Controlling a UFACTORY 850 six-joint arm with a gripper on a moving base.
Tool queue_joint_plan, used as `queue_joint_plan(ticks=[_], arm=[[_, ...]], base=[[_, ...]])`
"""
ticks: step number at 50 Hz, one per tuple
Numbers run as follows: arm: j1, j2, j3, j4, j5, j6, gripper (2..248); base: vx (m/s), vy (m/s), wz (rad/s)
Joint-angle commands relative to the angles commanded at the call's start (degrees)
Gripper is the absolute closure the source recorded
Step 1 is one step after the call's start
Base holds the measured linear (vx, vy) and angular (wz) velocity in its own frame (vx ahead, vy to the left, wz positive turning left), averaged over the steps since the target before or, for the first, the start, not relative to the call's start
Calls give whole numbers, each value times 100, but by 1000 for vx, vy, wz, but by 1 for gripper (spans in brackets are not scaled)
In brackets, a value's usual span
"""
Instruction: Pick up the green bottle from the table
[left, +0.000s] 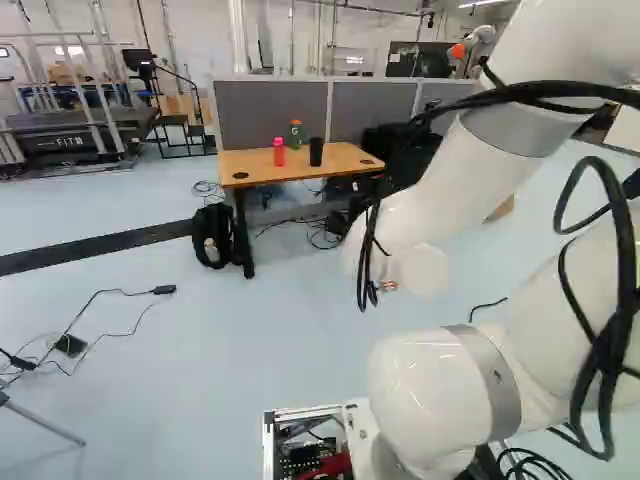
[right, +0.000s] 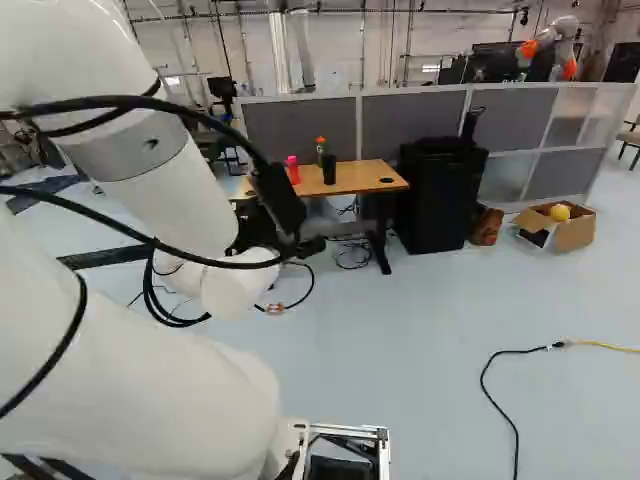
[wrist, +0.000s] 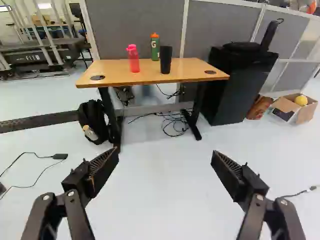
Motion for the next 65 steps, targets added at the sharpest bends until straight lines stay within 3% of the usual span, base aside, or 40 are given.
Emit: queue_joint_plan(ticks=[43,65], arm=[[0,0,0,0,0,0,3],[0,0,0,0,0,0,3]], base=[[2,1,2],[136,-31,8]])
